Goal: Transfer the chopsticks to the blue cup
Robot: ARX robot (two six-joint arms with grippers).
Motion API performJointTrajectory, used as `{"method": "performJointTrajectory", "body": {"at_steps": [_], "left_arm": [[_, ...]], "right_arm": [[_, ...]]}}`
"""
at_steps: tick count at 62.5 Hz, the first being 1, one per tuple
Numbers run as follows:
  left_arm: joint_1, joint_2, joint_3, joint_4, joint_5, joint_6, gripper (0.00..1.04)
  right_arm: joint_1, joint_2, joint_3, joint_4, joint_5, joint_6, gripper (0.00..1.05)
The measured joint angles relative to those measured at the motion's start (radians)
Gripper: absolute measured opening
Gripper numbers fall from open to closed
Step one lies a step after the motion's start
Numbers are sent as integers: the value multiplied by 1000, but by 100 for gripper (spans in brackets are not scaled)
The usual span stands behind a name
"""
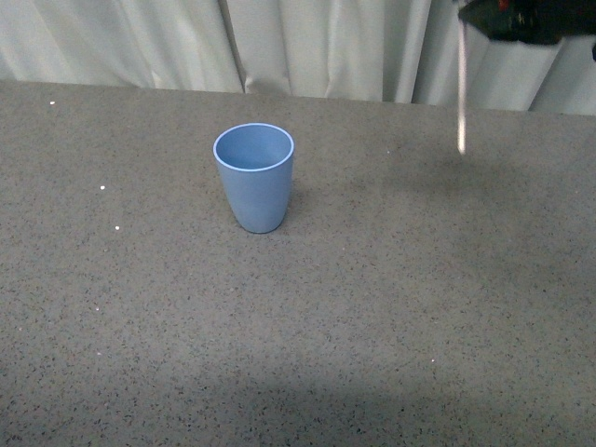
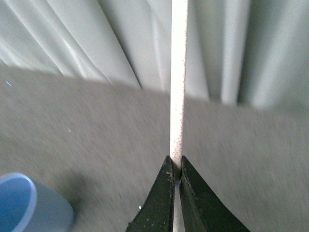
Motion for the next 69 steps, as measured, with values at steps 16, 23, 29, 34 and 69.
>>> {"method": "performJointTrajectory", "body": {"at_steps": [16,23,29,34,69], "left_arm": [[0,0,0,0,0,0,98],[0,0,0,0,0,0,98],[0,0,0,0,0,0,98],[0,0,0,0,0,0,98],[0,0,0,0,0,0,98]], "right_arm": [[163,43,16,363,-74,-18,1],[224,87,65,367,-95,-22,1],[262,119,93,367,-98,-29,1],[288,143,116,365,-104,-39,1],[333,256,152,333,-102,-92,1]]}}
